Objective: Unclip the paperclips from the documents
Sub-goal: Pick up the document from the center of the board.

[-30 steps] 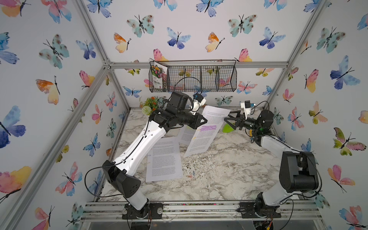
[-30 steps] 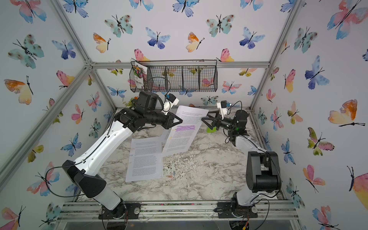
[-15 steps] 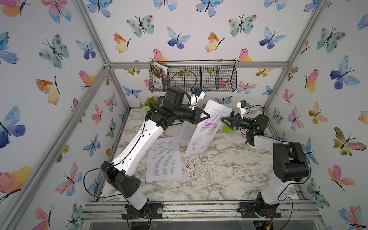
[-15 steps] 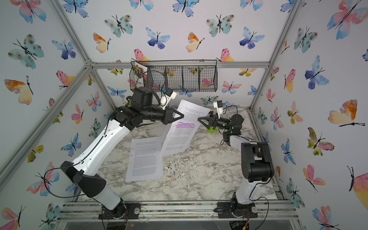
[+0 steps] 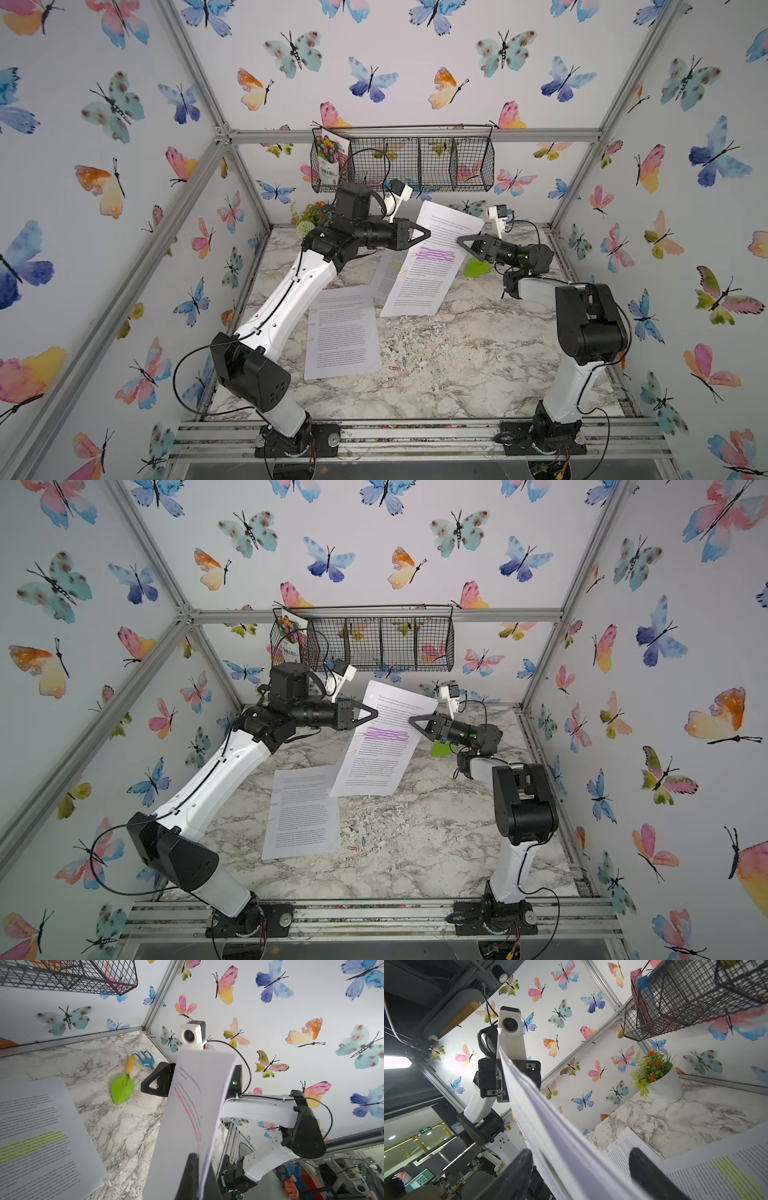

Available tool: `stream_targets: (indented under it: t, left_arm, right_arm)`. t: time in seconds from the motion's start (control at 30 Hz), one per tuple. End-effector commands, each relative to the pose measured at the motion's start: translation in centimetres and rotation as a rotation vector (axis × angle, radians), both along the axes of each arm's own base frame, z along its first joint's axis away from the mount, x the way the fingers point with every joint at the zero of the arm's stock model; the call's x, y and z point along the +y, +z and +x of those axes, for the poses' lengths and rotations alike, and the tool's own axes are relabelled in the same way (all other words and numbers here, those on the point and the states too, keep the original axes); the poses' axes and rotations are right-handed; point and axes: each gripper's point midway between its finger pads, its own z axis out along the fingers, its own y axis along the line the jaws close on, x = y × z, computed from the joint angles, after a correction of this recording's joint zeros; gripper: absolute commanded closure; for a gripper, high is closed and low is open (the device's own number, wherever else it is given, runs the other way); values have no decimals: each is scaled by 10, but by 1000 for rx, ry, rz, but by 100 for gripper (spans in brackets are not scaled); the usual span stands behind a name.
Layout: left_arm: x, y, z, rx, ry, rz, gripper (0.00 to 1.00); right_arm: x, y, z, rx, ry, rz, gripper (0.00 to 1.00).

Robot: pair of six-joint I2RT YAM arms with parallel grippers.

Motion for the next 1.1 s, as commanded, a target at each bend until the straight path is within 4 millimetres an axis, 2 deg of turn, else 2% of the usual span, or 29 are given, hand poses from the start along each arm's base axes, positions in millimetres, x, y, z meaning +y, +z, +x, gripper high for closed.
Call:
stream_targets:
  t: [0.0, 0.33, 0.5, 0.6, 0.67, 0.8, 0.83, 0.97, 1.07]
  left_arm:
    - [2, 26, -5, -55, -14, -93, 100]
    - [10, 39, 12, -59, 43, -187, 100]
    - [18, 46, 15, -38, 72, -283, 100]
    - [20, 45, 14, -30, 82, -314, 100]
    - [20, 42, 15, -21, 85, -313, 100]
    - [21, 33, 15, -4, 98, -298, 100]
    - [22, 29, 16, 4, 104, -288, 100]
    - [23, 16, 14, 27, 96, -262, 100]
    - [28, 3, 13, 58, 93, -233, 71]
  right_arm:
    - [-2, 42, -34, -234, 10, 58, 25]
    - [-5, 47, -47, -215, 2, 72, 35]
    - [-6, 50, -50, -214, 3, 75, 38]
    - [-6, 51, -49, -198, 1, 78, 43]
    - [-6, 52, -48, -185, 1, 77, 52]
    - [-3, 50, -41, -131, 18, 45, 93]
    - [-2, 50, -41, -126, 25, 38, 98]
    - [-1, 54, -43, -133, 37, 28, 98]
    - [-1, 56, -42, -128, 40, 20, 98]
